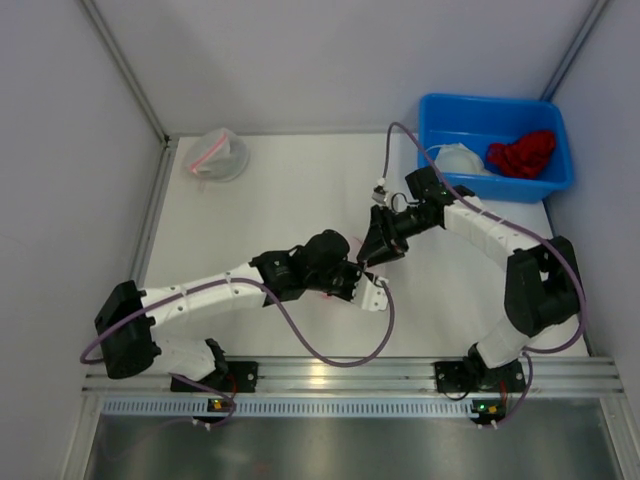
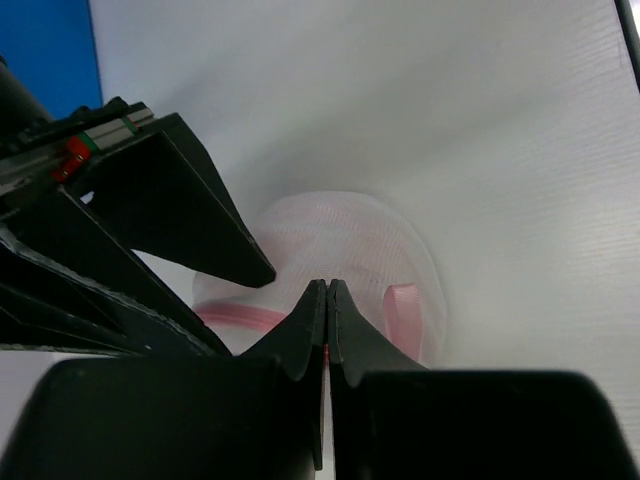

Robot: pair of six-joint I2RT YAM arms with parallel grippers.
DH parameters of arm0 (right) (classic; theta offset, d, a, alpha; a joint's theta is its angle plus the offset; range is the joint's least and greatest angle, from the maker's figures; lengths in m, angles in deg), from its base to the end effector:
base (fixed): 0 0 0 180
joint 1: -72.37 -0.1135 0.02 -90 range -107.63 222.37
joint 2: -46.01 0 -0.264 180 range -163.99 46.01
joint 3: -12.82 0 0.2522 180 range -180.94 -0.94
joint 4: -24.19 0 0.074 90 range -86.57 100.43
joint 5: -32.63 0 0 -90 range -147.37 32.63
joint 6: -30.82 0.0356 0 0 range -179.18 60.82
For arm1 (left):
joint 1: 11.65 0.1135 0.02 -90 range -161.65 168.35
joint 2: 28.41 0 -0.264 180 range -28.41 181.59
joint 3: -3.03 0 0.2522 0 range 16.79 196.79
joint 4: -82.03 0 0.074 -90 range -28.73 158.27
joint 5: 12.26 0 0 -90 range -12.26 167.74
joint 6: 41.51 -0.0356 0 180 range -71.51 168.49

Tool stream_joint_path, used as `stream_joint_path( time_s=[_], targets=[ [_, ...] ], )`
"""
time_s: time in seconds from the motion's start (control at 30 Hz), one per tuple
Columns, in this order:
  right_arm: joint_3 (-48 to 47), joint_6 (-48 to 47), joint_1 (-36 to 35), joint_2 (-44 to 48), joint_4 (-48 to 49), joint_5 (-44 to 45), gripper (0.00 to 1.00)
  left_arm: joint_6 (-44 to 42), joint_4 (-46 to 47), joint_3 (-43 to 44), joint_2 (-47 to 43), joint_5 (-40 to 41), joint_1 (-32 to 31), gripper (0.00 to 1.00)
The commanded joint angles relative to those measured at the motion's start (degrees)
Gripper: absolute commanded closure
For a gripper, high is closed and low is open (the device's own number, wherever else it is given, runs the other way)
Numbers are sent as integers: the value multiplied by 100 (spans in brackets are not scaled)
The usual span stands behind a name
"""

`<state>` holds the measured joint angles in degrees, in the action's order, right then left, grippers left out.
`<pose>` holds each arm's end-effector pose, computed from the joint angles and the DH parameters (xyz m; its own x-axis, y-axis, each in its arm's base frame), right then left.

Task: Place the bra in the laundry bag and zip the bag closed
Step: Zip the zipper on the laundry bag.

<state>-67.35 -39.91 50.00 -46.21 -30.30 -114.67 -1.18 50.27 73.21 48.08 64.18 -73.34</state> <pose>0.2790 0.1472 0.2391 -0.9709 -0.2068 -0.1210 -0.2066 0.4665 0.8601 0.1323 -0.2632 0.2755 0.5299 0.5789 -0.6197 0.8335 -0.2207 0.5066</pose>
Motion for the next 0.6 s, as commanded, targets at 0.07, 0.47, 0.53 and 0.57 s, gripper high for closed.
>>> stream_joint_path(
  time_s=[0.07, 0.47, 0.53, 0.57],
  targets=[
    [-372, 16, -268, -261, 39, -203, 62, 89, 306, 325, 77, -102, 43, 100],
    [-1101, -98, 171, -665, 162, 52, 100, 265, -309, -421, -556, -841, 34, 100],
    [-1268, -160, 233, -805, 179, 78, 100, 274, -467, -579, -652, -841, 26, 100],
    [-1330, -177, 268, -849, 188, 78, 100, 326, -511, -623, -679, -806, 34, 100]
  ],
)
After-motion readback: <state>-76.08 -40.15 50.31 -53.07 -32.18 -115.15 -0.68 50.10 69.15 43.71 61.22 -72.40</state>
